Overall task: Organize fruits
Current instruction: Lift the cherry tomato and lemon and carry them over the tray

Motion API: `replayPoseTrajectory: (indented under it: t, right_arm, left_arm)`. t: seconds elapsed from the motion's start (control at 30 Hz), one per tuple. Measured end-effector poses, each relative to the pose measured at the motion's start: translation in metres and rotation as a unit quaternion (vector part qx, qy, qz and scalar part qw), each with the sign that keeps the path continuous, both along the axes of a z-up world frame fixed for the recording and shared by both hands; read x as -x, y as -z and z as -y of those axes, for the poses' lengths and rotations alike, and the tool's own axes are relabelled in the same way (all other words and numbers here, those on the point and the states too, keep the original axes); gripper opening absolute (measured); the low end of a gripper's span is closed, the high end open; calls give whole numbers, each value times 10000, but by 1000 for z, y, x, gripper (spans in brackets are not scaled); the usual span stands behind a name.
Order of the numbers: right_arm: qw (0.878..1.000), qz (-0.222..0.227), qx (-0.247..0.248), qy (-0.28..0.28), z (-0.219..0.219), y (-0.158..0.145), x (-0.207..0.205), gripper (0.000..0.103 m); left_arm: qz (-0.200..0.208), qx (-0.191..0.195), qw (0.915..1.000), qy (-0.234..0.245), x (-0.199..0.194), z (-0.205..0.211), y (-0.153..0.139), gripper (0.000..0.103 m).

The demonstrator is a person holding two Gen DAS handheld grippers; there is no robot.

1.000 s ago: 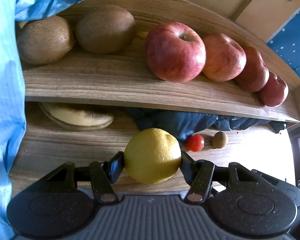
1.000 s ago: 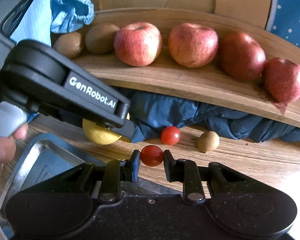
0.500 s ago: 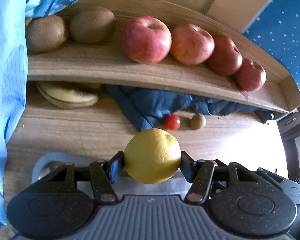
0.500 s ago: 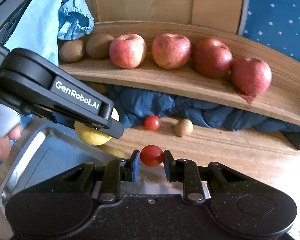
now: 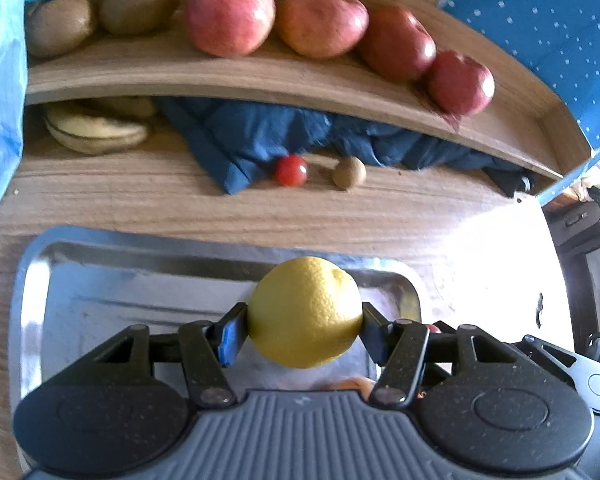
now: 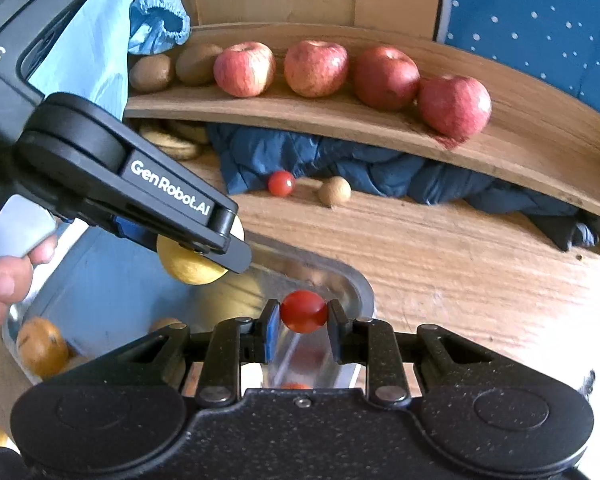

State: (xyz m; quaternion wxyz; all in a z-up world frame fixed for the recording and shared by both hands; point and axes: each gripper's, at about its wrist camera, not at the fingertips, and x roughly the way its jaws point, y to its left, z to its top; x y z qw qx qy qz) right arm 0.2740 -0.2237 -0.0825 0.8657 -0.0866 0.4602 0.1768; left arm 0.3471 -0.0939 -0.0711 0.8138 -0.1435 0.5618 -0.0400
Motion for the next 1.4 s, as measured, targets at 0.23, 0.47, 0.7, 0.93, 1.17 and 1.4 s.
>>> replayPoseTrajectory:
  t: [0.23,0.47,0.7,0.93,1.17,1.4]
  right_arm:
    - [10000,-81,-22,-13,12,1,17,26]
    - [9999,-52,-51,-81,15,0,25,27]
    - [9999,-26,-1,-148,13,4,21,26]
    - [9997,-52,31,-236,6,9,15,26]
    - [9996,-142,72,-224,2,15,11,26]
    - [9995,-206,67,-222,0,16,10,27]
  left_arm:
    - [-59,-67,9999,57,10,19,7,63]
    - [-63,-187,9998,-19,16,25,8,63]
    - [-94,-288,9995,-48,12,26,10,63]
    - [-75,-326,9994,-46,10,26,11,63]
    - [-88,-332,9994,-17,10,26,10,63]
    - [-118,-314,9994,-41,11,26,10,63]
